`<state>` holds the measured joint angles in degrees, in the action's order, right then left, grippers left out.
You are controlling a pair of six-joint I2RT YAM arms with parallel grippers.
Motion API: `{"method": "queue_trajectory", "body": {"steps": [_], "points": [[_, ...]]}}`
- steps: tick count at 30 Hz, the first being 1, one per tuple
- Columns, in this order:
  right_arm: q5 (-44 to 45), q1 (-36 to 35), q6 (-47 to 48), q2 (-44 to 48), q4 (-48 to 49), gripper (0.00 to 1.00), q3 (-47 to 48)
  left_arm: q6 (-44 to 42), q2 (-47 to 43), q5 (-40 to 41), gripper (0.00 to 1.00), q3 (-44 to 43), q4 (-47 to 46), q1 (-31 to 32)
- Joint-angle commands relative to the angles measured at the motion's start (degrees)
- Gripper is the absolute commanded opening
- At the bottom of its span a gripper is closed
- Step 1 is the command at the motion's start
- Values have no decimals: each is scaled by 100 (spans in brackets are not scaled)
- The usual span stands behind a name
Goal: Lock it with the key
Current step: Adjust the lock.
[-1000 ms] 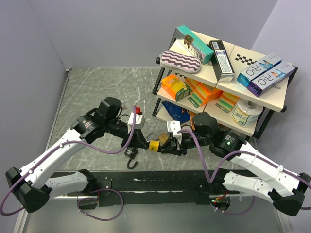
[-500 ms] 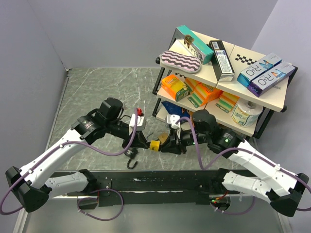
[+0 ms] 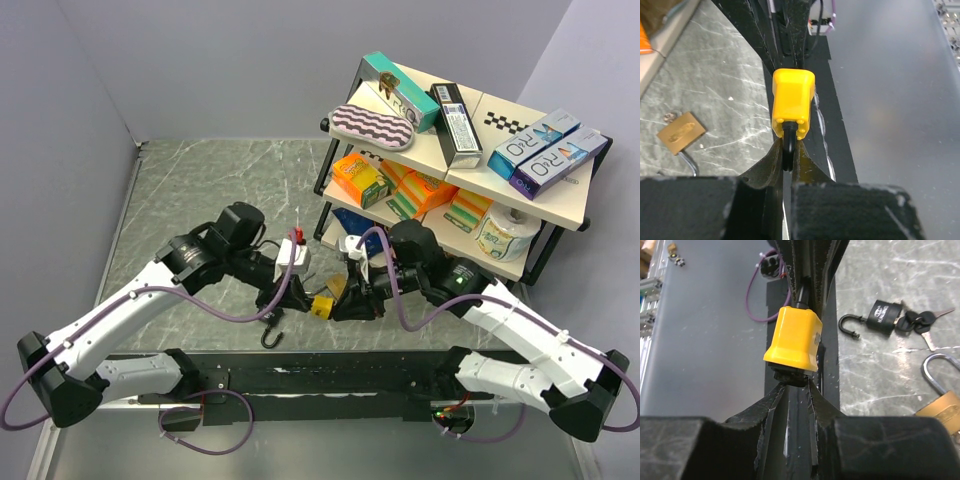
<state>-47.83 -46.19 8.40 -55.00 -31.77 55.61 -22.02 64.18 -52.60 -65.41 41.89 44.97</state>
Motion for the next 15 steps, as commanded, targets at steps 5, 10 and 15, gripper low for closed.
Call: {"method": "queue_trajectory", "body": {"steps": [5,10,15], "points": [[-675,-153,530,-89,848,14,485,-487,375,-259,1,-350,197,354],[-718,-153,294,-344,1120,3,652,-567,490,-102,1,-403,144,618],[-762,-162,-294,-485,1489,0,679,-295,490,13,1,-307,-127,680]]}}
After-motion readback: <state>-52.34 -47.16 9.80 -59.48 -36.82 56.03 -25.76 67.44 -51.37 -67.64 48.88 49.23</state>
